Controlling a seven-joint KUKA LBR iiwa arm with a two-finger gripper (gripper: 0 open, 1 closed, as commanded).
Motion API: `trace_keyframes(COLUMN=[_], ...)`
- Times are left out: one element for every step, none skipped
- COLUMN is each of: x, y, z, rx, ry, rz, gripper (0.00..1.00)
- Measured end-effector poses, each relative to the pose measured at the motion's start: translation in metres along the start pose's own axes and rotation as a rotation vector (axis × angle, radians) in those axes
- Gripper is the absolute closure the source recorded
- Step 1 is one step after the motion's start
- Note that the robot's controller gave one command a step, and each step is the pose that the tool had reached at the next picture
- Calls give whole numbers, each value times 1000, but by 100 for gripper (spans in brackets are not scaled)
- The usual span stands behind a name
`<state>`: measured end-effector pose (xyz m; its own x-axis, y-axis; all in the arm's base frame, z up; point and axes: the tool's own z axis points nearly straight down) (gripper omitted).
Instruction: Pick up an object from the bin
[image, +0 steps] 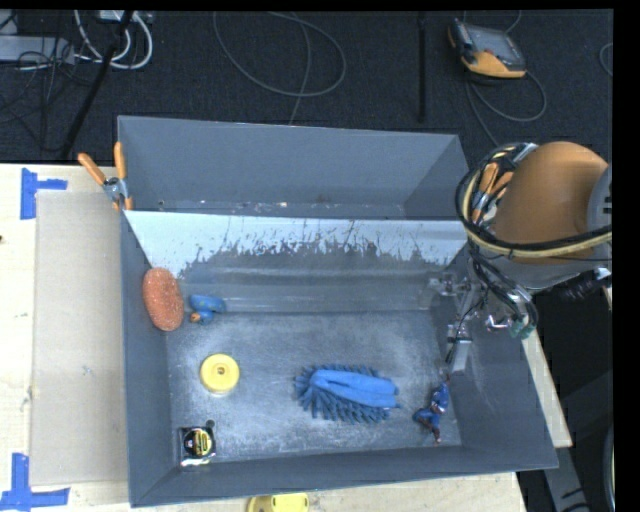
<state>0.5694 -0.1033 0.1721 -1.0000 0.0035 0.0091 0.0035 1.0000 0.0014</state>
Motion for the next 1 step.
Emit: trace_keyframes(x=[-2], y=[0], z=[-5], rx=[1], ry=[-8], rz=[-3], gripper=[0])
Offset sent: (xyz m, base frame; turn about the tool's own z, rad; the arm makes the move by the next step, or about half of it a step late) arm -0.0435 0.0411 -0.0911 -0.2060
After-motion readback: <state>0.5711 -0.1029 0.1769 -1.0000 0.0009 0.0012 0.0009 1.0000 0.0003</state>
